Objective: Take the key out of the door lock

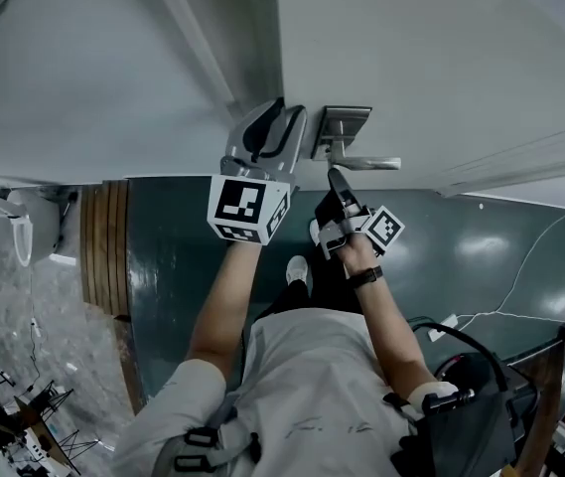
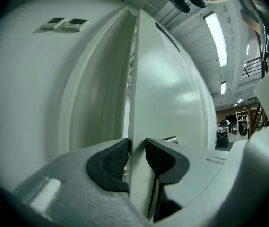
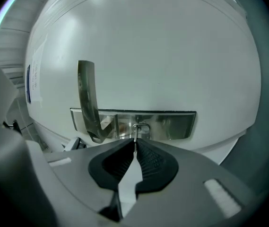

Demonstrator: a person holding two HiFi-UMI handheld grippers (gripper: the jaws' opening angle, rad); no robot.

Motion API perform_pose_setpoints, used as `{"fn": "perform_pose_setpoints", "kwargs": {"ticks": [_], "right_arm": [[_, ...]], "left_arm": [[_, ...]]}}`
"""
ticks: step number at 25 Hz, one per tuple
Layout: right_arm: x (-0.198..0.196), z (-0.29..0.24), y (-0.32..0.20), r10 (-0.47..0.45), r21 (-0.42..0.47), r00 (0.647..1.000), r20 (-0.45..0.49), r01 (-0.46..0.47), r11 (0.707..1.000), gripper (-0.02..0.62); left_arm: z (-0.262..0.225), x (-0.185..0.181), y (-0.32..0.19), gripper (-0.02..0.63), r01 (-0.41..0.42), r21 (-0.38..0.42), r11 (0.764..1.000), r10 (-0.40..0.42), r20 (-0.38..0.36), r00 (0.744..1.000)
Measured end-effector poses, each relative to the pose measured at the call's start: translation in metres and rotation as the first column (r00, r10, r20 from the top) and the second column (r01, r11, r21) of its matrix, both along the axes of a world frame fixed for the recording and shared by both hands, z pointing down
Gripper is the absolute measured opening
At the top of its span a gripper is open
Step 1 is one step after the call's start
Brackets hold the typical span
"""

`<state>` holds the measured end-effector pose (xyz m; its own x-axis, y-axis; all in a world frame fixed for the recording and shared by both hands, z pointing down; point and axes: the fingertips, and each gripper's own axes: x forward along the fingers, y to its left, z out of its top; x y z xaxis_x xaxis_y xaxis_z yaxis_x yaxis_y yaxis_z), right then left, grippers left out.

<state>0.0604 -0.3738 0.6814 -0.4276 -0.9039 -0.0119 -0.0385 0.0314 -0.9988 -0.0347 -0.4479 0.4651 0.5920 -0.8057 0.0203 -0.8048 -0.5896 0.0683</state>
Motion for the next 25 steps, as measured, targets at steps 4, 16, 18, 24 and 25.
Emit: {"fn": "perform_pose_setpoints", "kwargs": {"ticks": [4, 16, 18, 24, 25], "right_arm": [[-0.003, 0.001, 0.033, -0.008, -0.02, 1.0, 0.006, 0.008, 1.0, 0.021], [0.044, -0.073, 0.124, -0.069, 0.076, 0.849, -0.524, 0.127, 0.989, 0.021], [0.052, -0.095, 0.129, -0.039, 0.125, 0.767, -0.64, 0.154, 0.98, 0.021], [0.079, -0.168, 0.151, 0.135, 0.319, 0.603, -0.786, 0.208, 0.925, 0.023], [0.081, -0.175, 0.162, 0.15, 0.333, 0.584, -0.798, 0.219, 0.917, 0.023]], "left_arm": [[0.003, 0.0, -0.001, 0.118, 0.005, 0.0, 1.0, -0.005, 0.014, 1.0], [-0.006, 0.003, 0.055, 0.091, 0.048, 0.04, 0.998, -0.05, 0.035, 0.998], [-0.003, 0.007, 0.082, 0.088, 0.039, 0.033, 0.999, -0.04, 0.035, 0.999], [0.01, 0.031, 0.164, 0.002, 0.058, -0.008, 0.998, -0.058, 0.018, 0.998], [0.011, 0.033, 0.181, 0.001, 0.074, -0.013, 0.997, -0.074, 0.018, 0.997]]}}
